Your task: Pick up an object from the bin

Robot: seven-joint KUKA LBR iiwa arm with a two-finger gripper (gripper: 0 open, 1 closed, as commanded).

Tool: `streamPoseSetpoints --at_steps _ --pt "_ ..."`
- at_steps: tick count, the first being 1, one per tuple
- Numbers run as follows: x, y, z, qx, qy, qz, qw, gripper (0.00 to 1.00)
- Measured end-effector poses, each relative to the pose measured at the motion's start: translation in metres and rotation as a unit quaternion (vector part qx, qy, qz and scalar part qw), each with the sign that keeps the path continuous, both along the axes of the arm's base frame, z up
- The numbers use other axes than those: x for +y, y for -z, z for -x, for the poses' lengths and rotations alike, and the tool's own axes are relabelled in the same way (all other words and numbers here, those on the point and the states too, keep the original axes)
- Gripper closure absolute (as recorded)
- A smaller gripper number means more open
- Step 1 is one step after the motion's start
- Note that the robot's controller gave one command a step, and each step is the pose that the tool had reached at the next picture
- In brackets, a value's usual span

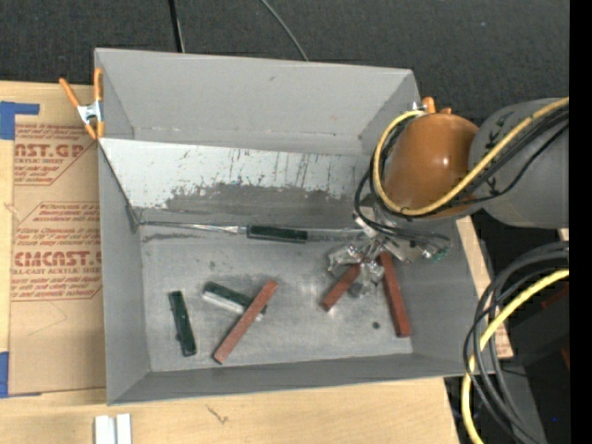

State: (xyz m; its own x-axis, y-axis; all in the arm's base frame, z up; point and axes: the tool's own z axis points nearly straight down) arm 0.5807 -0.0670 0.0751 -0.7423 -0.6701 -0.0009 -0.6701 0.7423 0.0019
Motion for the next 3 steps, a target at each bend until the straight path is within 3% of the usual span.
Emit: streamPoseSetpoints --at_steps 1,3 --pt "0.001 -0.020 0.002 0.0040 0.000 -0.001 1.0000 1.00" --pt "0.001 -0.057 -0.001 -0.0027 0.000 0.001 1.0000 1.00"
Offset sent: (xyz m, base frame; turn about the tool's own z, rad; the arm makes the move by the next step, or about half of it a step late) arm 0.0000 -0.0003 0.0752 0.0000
